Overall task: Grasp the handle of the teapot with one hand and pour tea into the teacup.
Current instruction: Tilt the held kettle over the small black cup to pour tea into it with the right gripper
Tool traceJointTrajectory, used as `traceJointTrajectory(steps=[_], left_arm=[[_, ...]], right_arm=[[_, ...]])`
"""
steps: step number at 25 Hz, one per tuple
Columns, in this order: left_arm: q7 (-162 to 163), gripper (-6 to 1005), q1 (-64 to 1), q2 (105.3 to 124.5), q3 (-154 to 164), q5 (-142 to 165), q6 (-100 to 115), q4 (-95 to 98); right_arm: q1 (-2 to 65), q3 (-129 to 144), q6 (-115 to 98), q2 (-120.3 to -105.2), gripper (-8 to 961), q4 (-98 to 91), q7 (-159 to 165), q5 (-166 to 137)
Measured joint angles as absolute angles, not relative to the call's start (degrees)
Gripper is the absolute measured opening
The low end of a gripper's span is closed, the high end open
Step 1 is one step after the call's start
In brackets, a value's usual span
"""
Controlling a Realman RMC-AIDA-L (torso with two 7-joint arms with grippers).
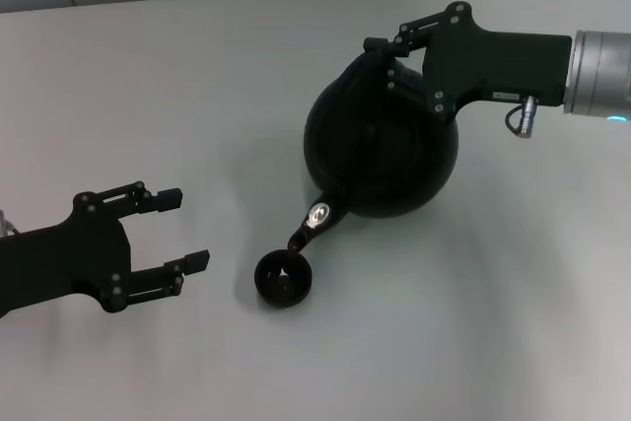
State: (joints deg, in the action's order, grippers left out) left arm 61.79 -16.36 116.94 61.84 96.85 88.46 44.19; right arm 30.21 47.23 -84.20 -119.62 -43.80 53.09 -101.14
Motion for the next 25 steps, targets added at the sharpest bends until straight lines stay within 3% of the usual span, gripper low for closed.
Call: traceJointTrajectory(steps=[25], left_arm=[[61.8,736,-16.2,117.85,61.2,96.9,87.7,44.1]], right_arm=[[29.5,51.5,-84.1,-119.8,124,-48.1,48.3,-98.8]])
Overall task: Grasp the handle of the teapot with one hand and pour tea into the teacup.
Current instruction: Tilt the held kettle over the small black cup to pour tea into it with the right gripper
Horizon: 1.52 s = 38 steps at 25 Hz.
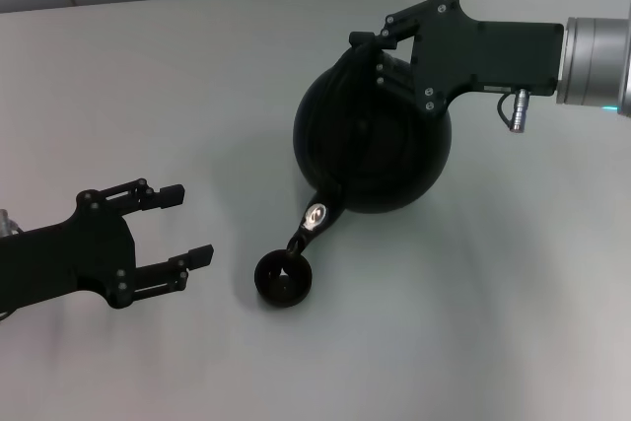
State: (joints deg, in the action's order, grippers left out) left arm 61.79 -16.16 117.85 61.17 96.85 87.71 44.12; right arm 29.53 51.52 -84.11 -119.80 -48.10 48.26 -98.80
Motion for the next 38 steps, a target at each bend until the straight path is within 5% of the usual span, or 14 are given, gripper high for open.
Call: traceJointTrajectory(steps=[38], left_arm=[[62.5,737,-15.9,118.03,61.1,96.9,87.0,43.9]], right_arm=[[27.0,63.2,-76.2,-119.84,103,-52.5,39.6,-92.3]])
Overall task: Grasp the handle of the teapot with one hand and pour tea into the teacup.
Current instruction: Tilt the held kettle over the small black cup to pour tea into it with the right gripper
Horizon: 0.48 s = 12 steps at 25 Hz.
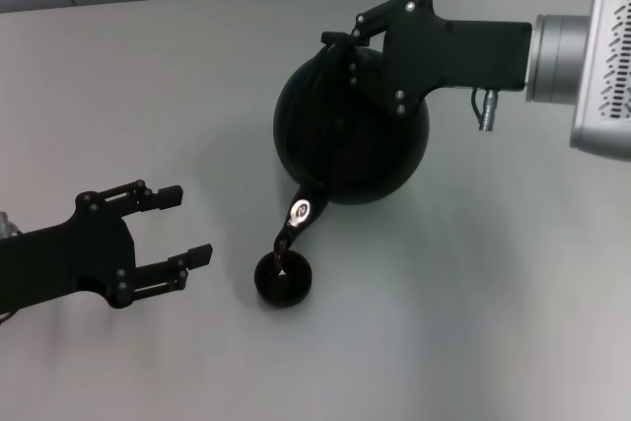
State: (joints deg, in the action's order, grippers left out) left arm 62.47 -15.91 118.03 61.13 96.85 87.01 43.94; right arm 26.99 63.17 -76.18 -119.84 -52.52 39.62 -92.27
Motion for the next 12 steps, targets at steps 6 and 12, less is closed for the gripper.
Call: traceJointTrajectory(steps=[6,12], left_arm=[[62.4,736,-16.0,118.03,60.8,96.9,87.0,44.0],[62.3,737,-16.0,118.03,60.3,96.9,87.0,44.0]], right_arm=[[26.8,64.1,-75.6,-119.87,99,-53.2,39.5,-92.0],[26.4,64.1,-75.8,-119.88,92,-53.2,39.5,-91.3]])
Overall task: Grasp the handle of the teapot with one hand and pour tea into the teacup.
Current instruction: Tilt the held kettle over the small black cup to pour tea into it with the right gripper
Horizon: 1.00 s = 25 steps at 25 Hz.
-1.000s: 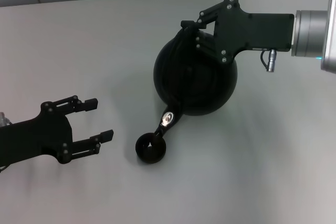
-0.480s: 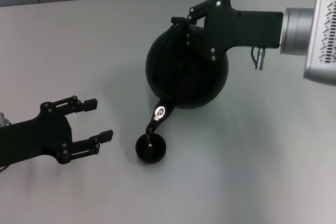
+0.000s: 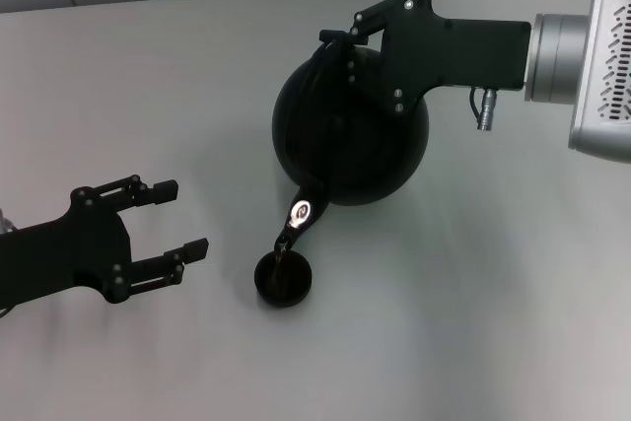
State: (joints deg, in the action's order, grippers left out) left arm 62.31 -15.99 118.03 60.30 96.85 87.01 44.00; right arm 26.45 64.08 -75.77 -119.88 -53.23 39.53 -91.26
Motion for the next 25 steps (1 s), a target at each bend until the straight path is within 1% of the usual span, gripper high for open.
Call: traceJointTrajectory(steps=[5,17,25], left_arm=[[62.4,736,-16.0,118.03,60.3,96.9,87.0,44.0],[62.5,737,-16.0,118.03,60.3,96.9,87.0,43.9],[62.5,737,-16.1,118.03,60.3,96.9,87.0,43.9]], right_arm=[[26.2,64.1,-75.8,-119.88,91,-53.1,39.5,-91.2],[22.6,64.9,-75.9,-119.85,90,-52.1,38.3,-85.9],[22.1,65.0,-75.7,-119.88,91,-51.7,38.5,-85.5]])
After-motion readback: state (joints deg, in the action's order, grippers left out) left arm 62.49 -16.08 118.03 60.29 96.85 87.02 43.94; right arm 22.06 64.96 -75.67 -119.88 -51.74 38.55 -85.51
